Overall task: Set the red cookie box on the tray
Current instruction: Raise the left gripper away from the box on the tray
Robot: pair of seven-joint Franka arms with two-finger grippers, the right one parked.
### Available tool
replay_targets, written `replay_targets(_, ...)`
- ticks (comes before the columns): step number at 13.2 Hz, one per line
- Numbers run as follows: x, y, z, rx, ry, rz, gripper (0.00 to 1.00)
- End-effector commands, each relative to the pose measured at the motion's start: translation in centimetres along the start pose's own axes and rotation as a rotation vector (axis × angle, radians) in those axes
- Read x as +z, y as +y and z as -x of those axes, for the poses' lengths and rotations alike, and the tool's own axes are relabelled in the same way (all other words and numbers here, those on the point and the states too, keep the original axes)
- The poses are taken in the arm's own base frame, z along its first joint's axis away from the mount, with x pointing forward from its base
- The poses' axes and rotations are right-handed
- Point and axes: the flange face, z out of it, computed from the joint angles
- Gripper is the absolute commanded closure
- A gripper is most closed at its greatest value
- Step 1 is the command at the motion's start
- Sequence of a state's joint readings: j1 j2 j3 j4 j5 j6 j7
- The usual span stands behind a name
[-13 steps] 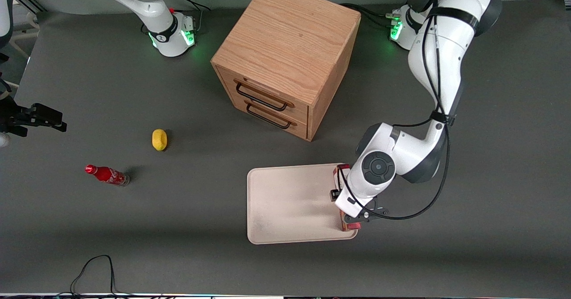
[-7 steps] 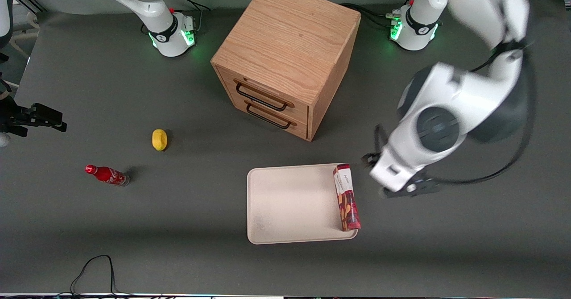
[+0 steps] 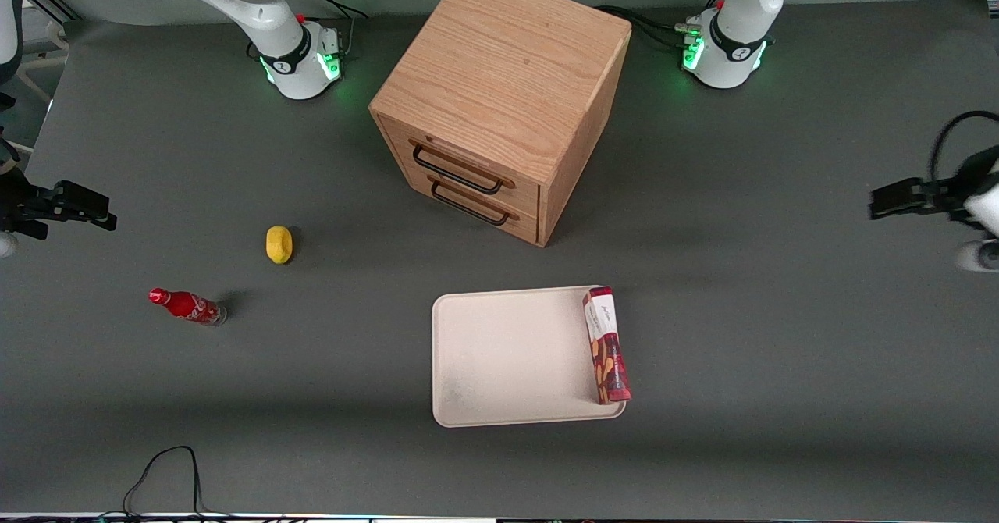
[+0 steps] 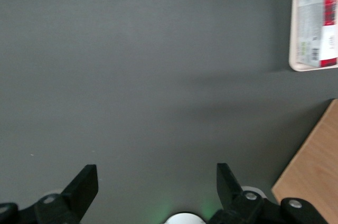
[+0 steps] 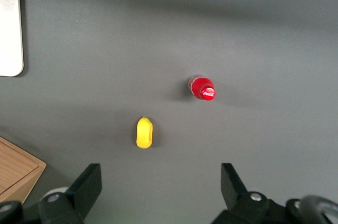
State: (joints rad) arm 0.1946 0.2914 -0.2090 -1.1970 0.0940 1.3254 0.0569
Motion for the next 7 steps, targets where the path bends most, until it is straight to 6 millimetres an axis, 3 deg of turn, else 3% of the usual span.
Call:
replay_targets(1,2.6,-0.7,0.6,0.022,0.024,-0.01,0.0)
replay_targets(4,4.9,-1.6,-0.1,0.01,0.037,-0.012,0.0)
replay_targets(7,4.8,-2.2,-0.2,0.001,0.06,-0.013,0.0)
